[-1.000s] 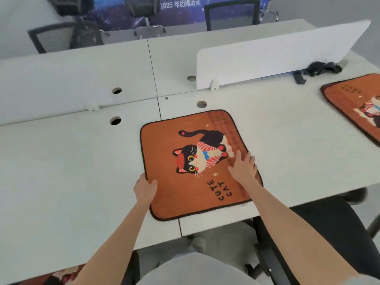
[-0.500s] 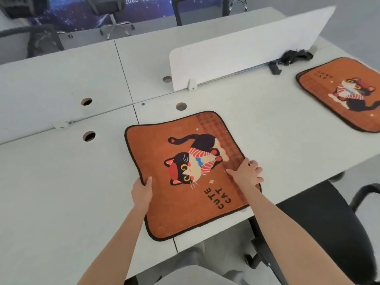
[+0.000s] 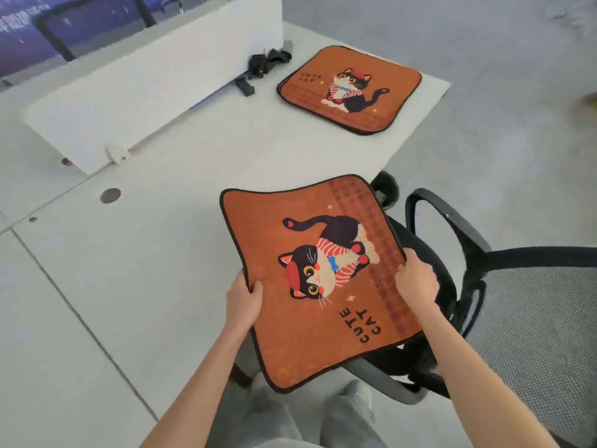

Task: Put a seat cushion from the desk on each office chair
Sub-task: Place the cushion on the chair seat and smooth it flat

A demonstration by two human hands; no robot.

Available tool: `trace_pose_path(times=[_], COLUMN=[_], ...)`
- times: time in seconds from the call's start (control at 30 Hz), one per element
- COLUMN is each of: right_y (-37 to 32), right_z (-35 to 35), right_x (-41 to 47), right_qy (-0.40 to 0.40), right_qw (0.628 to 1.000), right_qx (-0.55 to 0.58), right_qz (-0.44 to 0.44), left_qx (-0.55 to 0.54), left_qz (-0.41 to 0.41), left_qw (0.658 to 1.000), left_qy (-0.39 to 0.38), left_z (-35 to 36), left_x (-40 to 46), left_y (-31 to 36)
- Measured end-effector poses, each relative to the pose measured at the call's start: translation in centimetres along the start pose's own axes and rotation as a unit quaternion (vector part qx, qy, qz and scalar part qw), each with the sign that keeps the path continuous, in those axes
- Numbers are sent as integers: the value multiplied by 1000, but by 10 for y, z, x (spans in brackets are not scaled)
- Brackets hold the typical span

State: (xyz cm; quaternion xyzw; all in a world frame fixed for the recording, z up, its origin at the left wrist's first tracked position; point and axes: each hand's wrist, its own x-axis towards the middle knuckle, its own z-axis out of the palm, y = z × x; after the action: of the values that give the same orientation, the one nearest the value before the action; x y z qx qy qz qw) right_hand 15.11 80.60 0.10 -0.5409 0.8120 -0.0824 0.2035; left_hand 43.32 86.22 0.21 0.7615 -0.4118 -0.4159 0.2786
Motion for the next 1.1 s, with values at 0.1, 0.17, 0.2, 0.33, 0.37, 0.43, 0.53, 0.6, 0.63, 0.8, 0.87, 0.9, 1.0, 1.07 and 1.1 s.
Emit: trace_pose_path(times=[0.1, 0.17, 0.2, 0.33, 0.37, 0.43, 0.53, 0.6, 0.63, 0.8, 0.87, 0.9, 1.0, 1.07, 1.1], right_y=[65, 104, 122, 157, 159, 156, 147, 140, 138, 155, 171, 177, 195, 203, 205], right_z=[-27, -38, -41, -38, -34, -23, -6, 7, 15, 92, 134, 151, 197, 219, 227], right_x=[11, 25, 33, 69, 78, 96, 127, 151, 164, 211, 207, 199, 163, 142, 134], right_qy=[26, 28, 24, -5, -12, -19, -8, 5, 8, -27, -50, -60, -85, -95, -98], right_qw=[999, 997, 996, 991, 990, 988, 987, 985, 984, 982, 995, 998, 988, 973, 960], right_qx=[-36, -61, -74, -134, -143, -154, -147, -149, -150, -143, -72, -13, 87, 102, 111], right_qz=[10, 28, 32, 22, 12, -14, -56, -84, -97, -117, -56, -13, 100, 182, 236], left_qx=[21, 33, 34, 36, 35, 29, -5, -27, -41, -91, -48, -16, 104, 136, 152], left_qz=[44, 45, 38, -23, -35, -53, -76, -86, -91, -244, -290, -291, -225, -167, -134], left_qw=[998, 996, 996, 994, 993, 994, 995, 994, 993, 953, 932, 931, 951, 965, 968], left_qy=[-42, -63, -73, -105, -104, -94, -66, -55, -57, -152, -210, -220, -183, -154, -148], left_z=[76, 124, 147, 214, 225, 241, 262, 273, 281, 332, 342, 342, 333, 325, 323], left_x=[-22, -38, -43, -38, -33, -21, 2, 19, 31, 86, 93, 96, 116, 141, 156], left_y=[26, 41, 46, 53, 54, 52, 46, 38, 28, -46, -74, -84, -96, -88, -83])
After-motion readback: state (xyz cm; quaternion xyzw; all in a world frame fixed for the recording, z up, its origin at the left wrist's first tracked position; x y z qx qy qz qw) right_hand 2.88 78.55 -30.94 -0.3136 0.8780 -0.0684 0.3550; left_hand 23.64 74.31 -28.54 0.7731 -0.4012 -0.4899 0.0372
